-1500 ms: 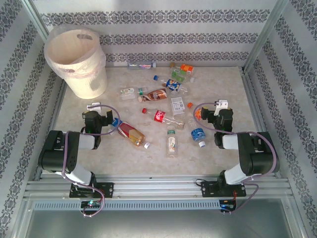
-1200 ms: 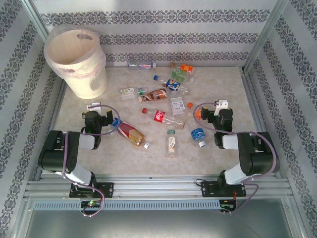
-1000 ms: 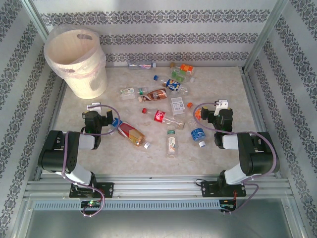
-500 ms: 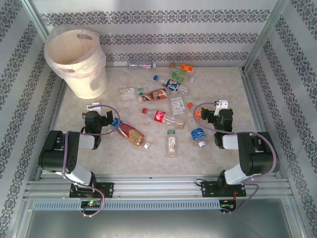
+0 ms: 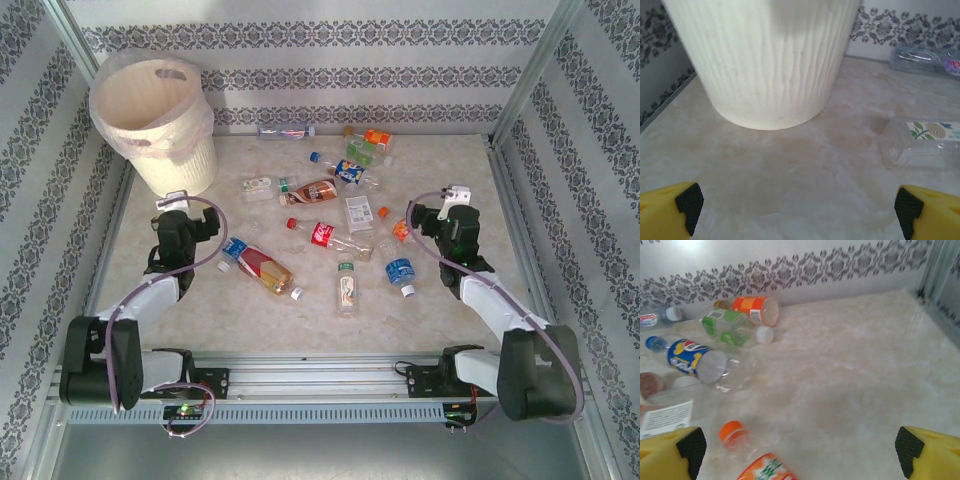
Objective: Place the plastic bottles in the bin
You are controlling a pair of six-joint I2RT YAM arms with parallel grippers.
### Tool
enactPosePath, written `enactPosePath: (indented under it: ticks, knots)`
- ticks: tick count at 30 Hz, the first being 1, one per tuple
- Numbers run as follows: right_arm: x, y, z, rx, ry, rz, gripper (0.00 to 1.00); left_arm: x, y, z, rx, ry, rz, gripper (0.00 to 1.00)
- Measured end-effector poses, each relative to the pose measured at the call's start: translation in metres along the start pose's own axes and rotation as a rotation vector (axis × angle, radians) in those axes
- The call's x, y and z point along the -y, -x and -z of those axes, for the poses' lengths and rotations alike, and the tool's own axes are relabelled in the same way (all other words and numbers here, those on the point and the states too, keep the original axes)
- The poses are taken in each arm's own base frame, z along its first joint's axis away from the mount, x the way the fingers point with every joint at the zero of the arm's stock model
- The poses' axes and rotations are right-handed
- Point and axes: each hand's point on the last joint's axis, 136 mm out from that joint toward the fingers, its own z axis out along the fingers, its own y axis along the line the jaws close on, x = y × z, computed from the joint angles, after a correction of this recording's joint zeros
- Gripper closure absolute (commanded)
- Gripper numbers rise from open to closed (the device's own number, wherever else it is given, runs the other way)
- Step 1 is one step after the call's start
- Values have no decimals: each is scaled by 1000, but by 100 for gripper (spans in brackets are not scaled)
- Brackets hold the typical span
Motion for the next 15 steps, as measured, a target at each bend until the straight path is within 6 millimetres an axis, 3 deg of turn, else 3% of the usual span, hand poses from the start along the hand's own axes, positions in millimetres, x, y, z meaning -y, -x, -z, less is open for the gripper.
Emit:
enactPosePath:
  ticks: [4,7,15]
  knots:
    - [-15,-19,13,-146,1,-97,2,-6,10,11,-18,34,130,0]
    - [-20,-51,24,-286,-14,-138,2,-10,11,18,-44,63,238,0]
    - [-40,-129,51,-579,-44,-49,2,-28,-22,34,-213,196,415,0]
